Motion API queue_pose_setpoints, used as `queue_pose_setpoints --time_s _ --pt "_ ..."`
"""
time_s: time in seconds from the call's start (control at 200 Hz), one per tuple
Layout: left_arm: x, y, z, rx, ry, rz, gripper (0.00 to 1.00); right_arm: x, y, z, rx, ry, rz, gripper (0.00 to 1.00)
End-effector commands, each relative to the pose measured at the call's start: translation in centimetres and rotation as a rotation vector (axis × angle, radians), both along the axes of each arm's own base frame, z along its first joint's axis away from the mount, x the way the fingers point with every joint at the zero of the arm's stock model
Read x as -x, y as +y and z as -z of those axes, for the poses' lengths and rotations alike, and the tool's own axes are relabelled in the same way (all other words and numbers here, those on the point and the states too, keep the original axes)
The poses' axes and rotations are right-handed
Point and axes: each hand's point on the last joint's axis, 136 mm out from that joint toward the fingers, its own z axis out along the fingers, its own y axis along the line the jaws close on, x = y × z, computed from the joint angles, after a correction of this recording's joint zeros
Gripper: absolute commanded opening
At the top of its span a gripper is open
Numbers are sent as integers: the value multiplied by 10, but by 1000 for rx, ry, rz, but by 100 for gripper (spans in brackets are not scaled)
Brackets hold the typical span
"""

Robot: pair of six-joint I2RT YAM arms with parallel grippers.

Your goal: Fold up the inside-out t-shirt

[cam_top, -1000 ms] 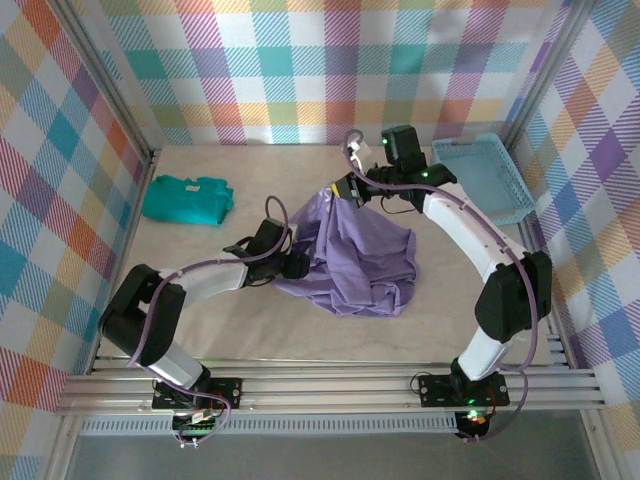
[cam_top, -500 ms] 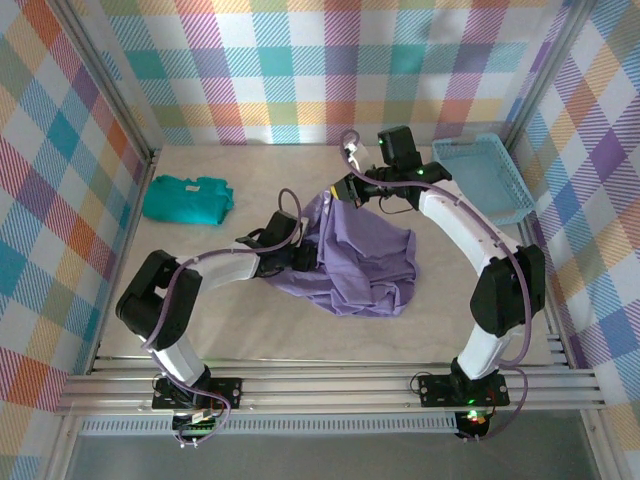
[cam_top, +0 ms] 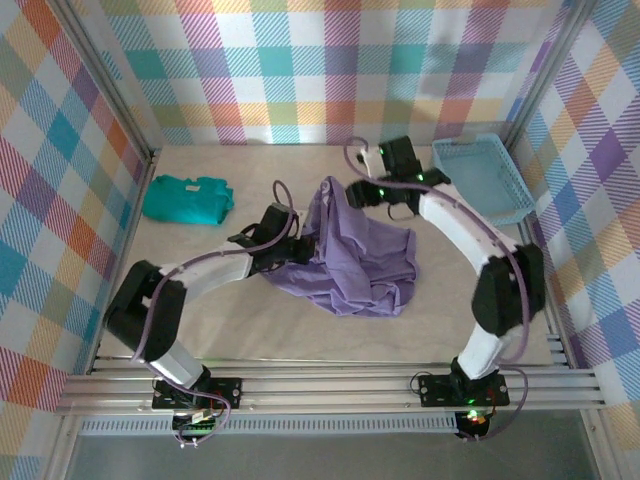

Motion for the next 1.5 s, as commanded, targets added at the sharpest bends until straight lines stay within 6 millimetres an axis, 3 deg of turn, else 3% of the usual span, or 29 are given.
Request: queue_pose_setpoints --time_s 0.0,0.06,0.13,0.26,0.3,0.345,0.41,0.48,0.685,0.765,0.82,0.92,1.015,1.13,1.244,1.349,1.494 --pt "5 1 -38 107 -40 -22 0 69 6 -11 2 -112 -104 68" --pt "6 4 -47 127 -47 -34 0 102 20 9 -44 -60 -167 70" --pt "6 6 -57 142 -55 -39 0 126 33 40 -41 7 -197 73" --pt "7 11 -71 147 -71 -47 0 129 49 86 -21 77 -181 76" --pt "7 14 -76 145 -79 -53 0 121 44 94 26 75 -139 65" --pt "8 19 -82 143 -90 -65 0 109 31 94 103 46 -85 43" --pt "10 25 -96 155 -110 -74 0 97 9 73 161 -21 -23 17" --pt "13 31 -117 188 -143 -80 0 95 -7 36 118 -95 -6 0" --pt "20 46 -196 308 -275 -106 0 107 -37 -107 -72 -389 -17 0" --pt "20 48 -219 328 -317 -103 0 111 -34 -125 -129 -401 -49 0" --pt "19 46 -219 323 -309 -97 0 114 -17 -107 -179 -316 -91 11" --pt "16 42 -203 318 -266 -98 0 123 22 -39 -159 -175 -141 42" --pt "15 41 -187 312 -231 -103 0 130 50 6 -146 -95 -154 65" --pt "16 42 -178 302 -219 -107 0 120 67 50 -144 -24 -104 75" --pt "16 43 -174 290 -215 -109 0 101 63 81 -47 -26 -42 72" --pt "19 46 -173 282 -217 -111 0 90 56 95 18 -38 -29 43" --pt "22 53 -180 277 -243 -131 0 84 38 92 47 -33 -28 6"
